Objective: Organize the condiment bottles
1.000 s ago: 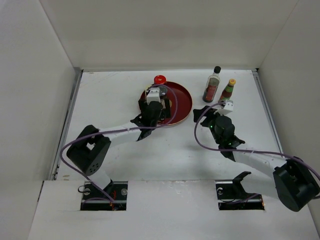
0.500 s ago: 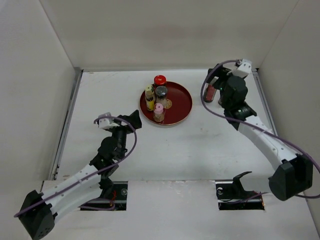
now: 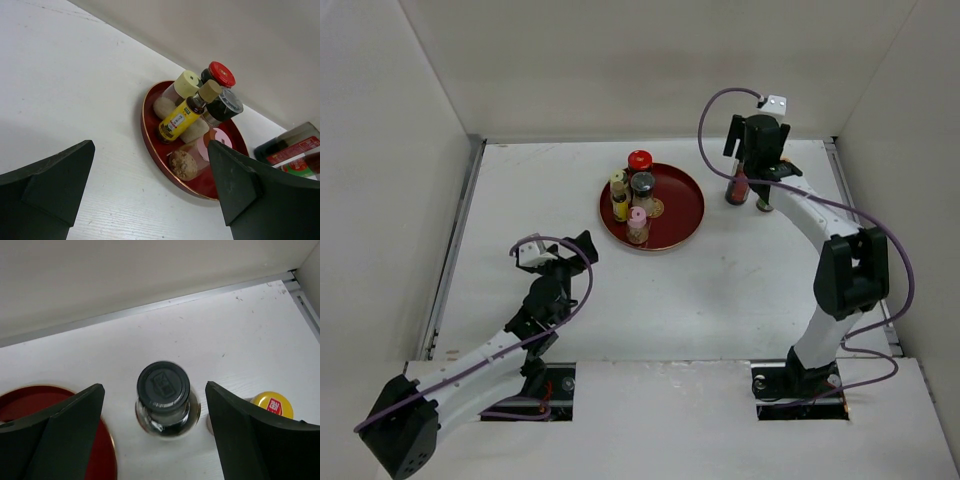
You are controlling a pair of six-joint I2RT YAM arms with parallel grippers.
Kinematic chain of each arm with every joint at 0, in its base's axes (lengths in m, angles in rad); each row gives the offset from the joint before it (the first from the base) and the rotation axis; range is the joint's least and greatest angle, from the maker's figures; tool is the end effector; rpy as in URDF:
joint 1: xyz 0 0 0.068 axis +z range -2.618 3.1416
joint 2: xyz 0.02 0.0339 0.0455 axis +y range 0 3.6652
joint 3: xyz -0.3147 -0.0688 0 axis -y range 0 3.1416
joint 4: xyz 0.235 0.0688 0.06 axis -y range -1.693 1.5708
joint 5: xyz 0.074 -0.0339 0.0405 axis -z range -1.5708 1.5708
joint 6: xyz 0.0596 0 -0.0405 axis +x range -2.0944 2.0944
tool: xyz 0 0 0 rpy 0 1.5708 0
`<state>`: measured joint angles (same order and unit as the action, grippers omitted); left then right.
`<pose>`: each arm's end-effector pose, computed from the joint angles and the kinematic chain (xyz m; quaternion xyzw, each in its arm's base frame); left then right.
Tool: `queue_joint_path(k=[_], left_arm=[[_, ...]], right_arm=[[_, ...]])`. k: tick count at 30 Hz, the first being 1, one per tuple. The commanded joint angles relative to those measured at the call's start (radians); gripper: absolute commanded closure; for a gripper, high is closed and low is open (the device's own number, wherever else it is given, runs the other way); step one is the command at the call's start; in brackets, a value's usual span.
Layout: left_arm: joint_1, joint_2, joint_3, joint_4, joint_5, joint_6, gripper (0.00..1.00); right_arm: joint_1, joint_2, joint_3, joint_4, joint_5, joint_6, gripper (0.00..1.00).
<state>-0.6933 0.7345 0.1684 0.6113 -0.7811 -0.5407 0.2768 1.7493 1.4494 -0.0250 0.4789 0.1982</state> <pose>0.1292 -0.0528 0.2543 -0.2257 0.6580 -0.1722 0.6974 0.4292 0.0934 0.3706 0.1073 0.7938 -0.0539 0.5962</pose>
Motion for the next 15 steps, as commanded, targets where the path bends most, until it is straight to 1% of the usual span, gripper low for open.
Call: queue_joint_path(k=[1,3,5,8,12,15], left_arm=[[0.015,0.0,-0.004,0.056,0.003,-0.024,0.0],[0.016,0.003,-0.003,0.056,0.003,-0.024,0.0],[0.016,0.009,-0.003,0.056,0.002,-0.028,0.0],[0.018,0.026,0.0,0.056,0.003,-0.031,0.0],[0.018,0.031,0.002,0.056,0.003,-0.033,0.0],[0.019,0.034,0.002,0.056,0.005,-0.033,0.0]], right_arm=[[-0.014,0.036,0.085,0.007,0.012,-0.04,0.17],[-0.015,0.062,0.094,0.019,0.013,-0.045,0.29],[-0.011,0.065,0.077,0.065,0.02,-0.049,0.45],[-0.009,0.043,0.039,0.181,0.036,-0.083,0.62],[-0.002,-0.014,0.029,0.266,0.078,-0.16,0.71],[0.014,-0.051,0.06,0.287,0.086,-0.189,0.72]])
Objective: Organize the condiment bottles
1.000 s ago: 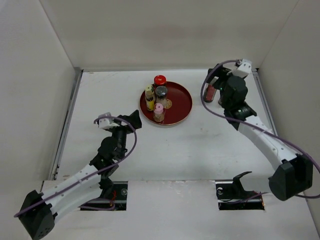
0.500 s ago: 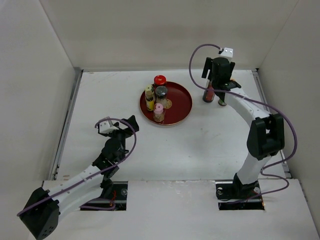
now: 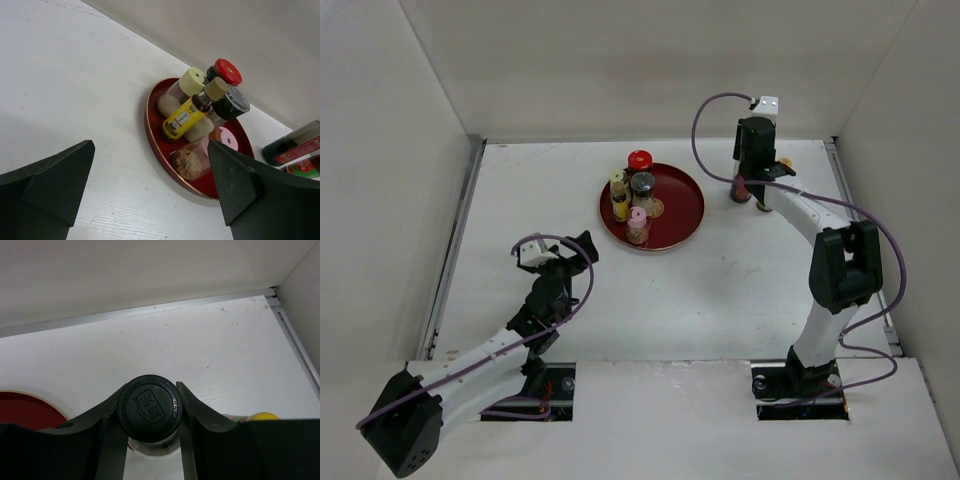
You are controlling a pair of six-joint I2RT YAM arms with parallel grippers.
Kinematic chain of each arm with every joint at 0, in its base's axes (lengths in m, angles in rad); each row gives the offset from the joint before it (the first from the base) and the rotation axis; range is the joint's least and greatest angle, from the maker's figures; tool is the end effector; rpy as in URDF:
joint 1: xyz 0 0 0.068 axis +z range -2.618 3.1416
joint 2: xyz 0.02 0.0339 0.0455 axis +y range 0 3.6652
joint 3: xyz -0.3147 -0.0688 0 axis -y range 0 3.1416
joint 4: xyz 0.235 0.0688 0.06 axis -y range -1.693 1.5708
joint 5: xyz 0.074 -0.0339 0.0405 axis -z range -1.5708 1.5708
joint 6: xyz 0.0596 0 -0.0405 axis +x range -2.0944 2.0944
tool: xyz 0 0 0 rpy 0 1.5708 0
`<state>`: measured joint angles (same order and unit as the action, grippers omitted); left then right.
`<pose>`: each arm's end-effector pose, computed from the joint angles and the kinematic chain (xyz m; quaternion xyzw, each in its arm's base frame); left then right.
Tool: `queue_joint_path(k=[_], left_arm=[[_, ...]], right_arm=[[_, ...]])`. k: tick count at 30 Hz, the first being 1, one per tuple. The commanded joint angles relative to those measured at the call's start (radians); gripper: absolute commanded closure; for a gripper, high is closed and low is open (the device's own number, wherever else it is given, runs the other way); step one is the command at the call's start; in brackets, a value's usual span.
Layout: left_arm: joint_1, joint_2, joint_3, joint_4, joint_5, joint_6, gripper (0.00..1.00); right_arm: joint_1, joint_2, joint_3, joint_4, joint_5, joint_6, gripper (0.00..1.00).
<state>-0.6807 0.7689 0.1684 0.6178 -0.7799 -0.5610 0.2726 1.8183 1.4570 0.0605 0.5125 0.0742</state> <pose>0.1336 -0.0543 0.2511 -0.2319 0.6634 -0.1670 0.6916 0.4494 0.0953 0.3544 0.0725 0.7898 -0.1020 0.6004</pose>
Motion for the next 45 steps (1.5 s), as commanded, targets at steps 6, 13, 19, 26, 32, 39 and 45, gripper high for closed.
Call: queue_joint_path(k=[6,13,19,26,32,39,45], left_arm=[[0.011,0.012,0.008,0.046,0.017,-0.014,0.0],[0.023,0.03,0.013,0.045,0.044,-0.016,0.0],[0.03,0.049,0.016,0.045,0.048,-0.017,0.0],[0.034,0.05,0.014,0.046,0.06,-0.017,0.0],[0.037,0.052,0.014,0.049,0.065,-0.019,0.0],[0.04,0.04,0.014,0.045,0.067,-0.019,0.0],[0.04,0.038,0.013,0.045,0.067,-0.019,0.0]], right_arm=[[0.081,-0.166,0.109,0.203,0.031,-0.083,0.71],[0.155,-0.102,0.177,0.209,-0.012,-0.048,0.7],[0.196,-0.013,0.253,0.236,-0.037,-0.024,0.7],[0.242,0.108,0.361,0.226,-0.046,-0.002,0.7],[0.271,0.167,0.362,0.233,-0.046,0.035,0.7],[0.285,0.176,0.269,0.279,-0.049,0.064,0.68],[0.297,0.153,0.175,0.331,-0.049,0.07,0.54]])
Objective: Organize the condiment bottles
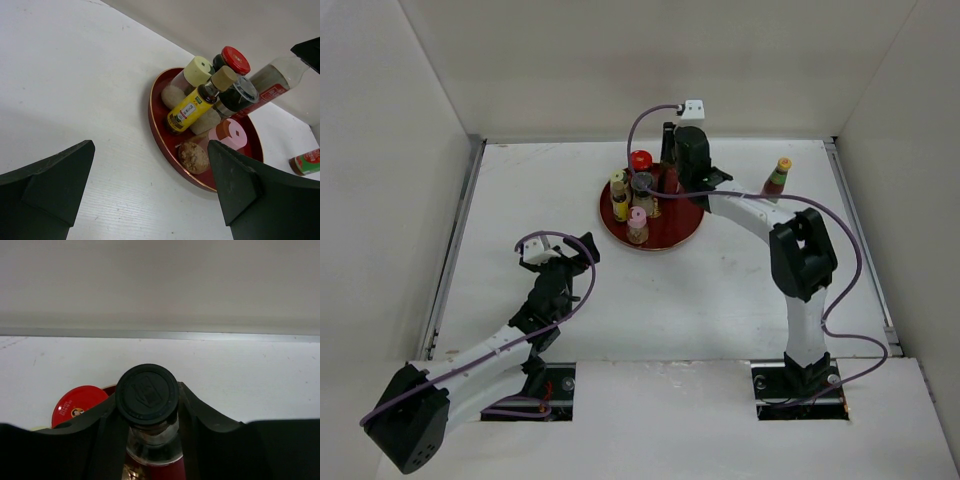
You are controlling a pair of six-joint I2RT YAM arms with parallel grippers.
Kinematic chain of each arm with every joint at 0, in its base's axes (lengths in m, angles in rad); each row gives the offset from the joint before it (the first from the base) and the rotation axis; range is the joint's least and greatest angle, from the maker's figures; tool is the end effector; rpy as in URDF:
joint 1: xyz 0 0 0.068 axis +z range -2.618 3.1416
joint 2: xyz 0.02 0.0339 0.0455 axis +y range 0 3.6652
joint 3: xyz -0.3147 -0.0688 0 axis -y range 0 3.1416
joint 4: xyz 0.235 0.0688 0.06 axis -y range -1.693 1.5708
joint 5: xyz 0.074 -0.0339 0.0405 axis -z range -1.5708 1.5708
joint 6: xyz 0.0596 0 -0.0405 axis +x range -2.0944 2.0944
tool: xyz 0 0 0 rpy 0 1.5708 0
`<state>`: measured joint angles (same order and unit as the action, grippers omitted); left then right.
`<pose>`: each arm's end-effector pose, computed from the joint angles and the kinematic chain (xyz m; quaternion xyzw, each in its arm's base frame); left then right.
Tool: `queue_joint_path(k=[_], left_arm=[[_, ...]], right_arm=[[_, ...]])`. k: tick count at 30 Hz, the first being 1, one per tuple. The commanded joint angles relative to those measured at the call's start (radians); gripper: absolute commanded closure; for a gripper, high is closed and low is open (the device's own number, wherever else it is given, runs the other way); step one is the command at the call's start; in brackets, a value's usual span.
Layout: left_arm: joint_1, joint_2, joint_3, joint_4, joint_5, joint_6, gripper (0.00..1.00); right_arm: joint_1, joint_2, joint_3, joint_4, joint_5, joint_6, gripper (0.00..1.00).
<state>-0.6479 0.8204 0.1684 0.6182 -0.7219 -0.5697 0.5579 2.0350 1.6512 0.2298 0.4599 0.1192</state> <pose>0.1412 -0.0575 0.2448 -0.2190 0.6817 -0.1636 0.6786 0.4612 0.2566 0.3430 -0.0162 0.7540 0.0471 0.6550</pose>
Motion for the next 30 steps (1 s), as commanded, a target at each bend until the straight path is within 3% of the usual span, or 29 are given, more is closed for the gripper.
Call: queue_joint_path(k=[1,5,12,18,24,30], left_arm=[[0.008,-0.013,0.013,0.043,0.009,-0.01,0.0],[0.009,-0.023,0.011,0.041,0.009,-0.01,0.0],[0.009,-0.023,0.013,0.04,0.009,-0.01,0.0],[0.009,-0.029,0.011,0.04,0.009,-0.01,0.0],[0.009,-0.015,0.01,0.046,0.009,-0.013,0.0],[0.003,-0.001,0.014,0.049,0.009,-0.015,0.0]], right_arm=[[0.012,-0.071,-0.033,0.169,0.003,0.028,0.51],[0.012,-0.088,-0.063,0.174,0.003,0.04,0.37],[0.027,-0.156,-0.083,0.163,0.002,0.046,0.21],[0.036,-0.307,-0.201,0.151,-0.004,0.049,0.04],[-0.038,-0.551,-0.514,0.161,0.043,0.143,0.0],[-0.279,-0.664,-0.646,0.067,0.158,0.175,0.0]])
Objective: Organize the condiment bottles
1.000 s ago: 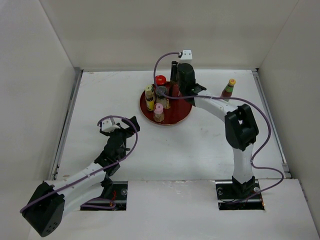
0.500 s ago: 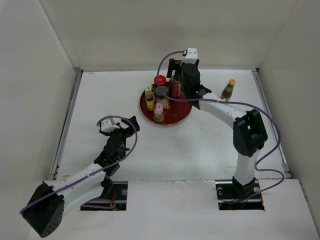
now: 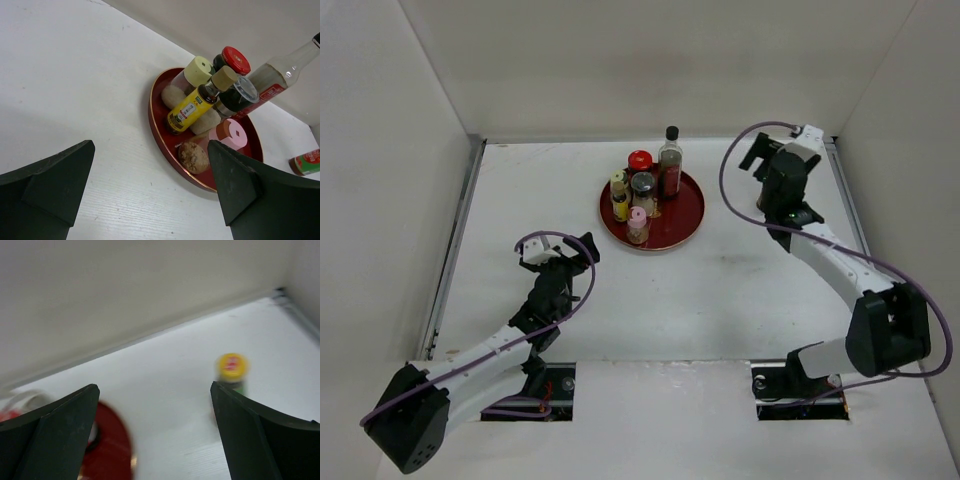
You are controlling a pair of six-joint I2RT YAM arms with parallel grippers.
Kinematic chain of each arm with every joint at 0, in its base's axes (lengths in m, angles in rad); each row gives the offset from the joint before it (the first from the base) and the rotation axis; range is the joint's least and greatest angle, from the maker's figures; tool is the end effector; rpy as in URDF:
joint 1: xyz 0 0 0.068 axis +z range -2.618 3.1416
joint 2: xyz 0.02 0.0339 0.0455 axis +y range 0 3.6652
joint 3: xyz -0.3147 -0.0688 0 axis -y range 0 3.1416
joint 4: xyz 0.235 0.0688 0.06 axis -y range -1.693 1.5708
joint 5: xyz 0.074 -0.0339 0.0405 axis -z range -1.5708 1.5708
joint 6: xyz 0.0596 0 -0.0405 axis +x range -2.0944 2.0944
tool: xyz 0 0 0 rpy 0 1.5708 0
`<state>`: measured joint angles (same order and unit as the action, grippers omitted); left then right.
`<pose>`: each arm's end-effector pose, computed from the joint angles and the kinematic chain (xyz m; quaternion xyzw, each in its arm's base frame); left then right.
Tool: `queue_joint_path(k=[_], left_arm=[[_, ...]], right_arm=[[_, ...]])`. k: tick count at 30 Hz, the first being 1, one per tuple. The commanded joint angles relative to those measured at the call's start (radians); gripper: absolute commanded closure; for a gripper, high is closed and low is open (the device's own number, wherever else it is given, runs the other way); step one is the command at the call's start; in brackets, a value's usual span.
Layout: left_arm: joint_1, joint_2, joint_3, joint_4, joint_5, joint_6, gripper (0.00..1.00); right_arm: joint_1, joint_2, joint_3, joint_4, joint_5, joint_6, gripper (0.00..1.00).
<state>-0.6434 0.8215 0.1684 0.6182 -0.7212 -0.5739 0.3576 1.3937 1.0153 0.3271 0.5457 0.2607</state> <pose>0.1416 -0.0570 0.2446 -0.2216 0.6812 -0.1634 0.6784 0.3198 0.0865 0.3858 0.1516 0.7064 0.0157 0.6913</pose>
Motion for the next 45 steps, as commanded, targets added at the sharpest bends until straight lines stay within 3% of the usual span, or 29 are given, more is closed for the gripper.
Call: queue_joint_path(k=[1,7,16,18,22,24,26,38,45], left_arm=[[-0.002,-0.004,0.014,0.049,0.008,-0.011,0.0],[-0.006,0.008,0.026,0.034,0.009,-0.011,0.0],[-0.006,0.016,0.025,0.043,0.026,-0.011,0.0],[-0.005,0.011,0.025,0.043,0.029,-0.011,0.0],[0.001,0.018,0.023,0.046,0.031,-0.011,0.0],[0.001,0.012,0.022,0.046,0.034,-0.011,0.0],[0.001,0.008,0.022,0.046,0.039,-0.011,0.0],[0.003,0.011,0.023,0.048,0.048,-0.017,0.0],[0.017,0.021,0.017,0.048,0.036,-0.037,0.0]], right_arm=[[-0.11,-0.012,0.003,-0.057,0.071,0.032,0.0],[-0.197,0.154,0.149,-0.177,0.06,-0.047,0.0],[-0.233,0.332,0.252,-0.175,0.042,-0.075,0.01],[-0.236,0.349,0.264,-0.172,0.042,-0.074,0.13],[-0.23,0.358,0.26,-0.149,0.045,-0.072,0.54],[-0.23,0.34,0.237,-0.116,0.054,-0.069,0.66],[-0.224,0.294,0.201,-0.076,0.078,-0.081,0.72],[-0.04,-0.07,0.109,-0.045,0.1,-0.141,0.75],[0.177,-0.03,0.18,-0.031,0.056,-0.147,0.73]])
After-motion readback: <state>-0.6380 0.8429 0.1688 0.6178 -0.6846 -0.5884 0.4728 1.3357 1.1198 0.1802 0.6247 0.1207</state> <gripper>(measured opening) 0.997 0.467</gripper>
